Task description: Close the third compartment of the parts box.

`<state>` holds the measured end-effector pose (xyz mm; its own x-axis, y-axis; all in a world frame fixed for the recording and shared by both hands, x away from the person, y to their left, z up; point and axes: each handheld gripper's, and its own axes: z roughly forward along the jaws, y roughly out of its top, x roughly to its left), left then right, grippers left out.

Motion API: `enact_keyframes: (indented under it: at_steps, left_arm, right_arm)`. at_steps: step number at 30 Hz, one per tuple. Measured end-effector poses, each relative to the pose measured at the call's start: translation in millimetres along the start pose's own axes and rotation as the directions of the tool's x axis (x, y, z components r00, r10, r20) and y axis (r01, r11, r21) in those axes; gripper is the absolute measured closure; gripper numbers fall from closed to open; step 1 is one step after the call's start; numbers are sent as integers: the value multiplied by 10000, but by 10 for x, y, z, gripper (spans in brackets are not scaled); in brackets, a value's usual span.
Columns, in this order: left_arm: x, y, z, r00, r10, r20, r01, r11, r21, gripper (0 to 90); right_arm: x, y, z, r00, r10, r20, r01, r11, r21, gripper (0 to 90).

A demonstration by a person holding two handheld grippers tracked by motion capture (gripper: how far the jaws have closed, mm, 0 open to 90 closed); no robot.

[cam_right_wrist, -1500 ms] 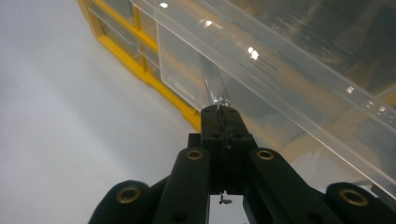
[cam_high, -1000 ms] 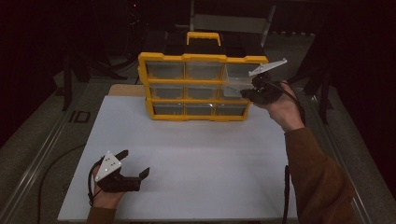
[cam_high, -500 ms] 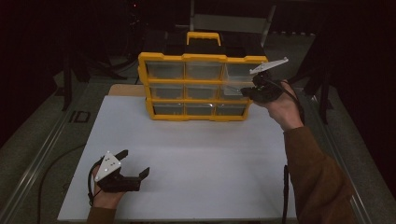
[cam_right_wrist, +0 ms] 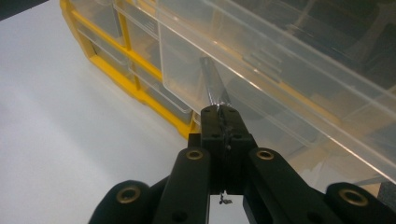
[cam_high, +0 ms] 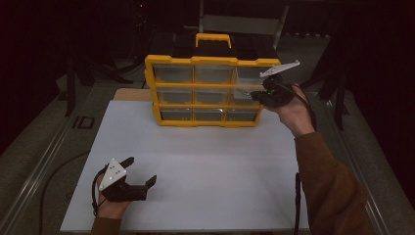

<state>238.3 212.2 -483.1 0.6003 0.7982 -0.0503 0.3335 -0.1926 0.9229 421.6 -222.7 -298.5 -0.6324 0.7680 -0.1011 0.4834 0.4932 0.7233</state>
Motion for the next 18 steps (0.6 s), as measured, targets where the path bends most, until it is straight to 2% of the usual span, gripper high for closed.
enact_keyframes:
  at_steps: [18]
  left_arm:
    - [4,-1,-8,10000,-32,-63,32,10000,-10,1]
  right_arm:
    - [-18,10,62,9994,295,162,-291,9994,-212,899]
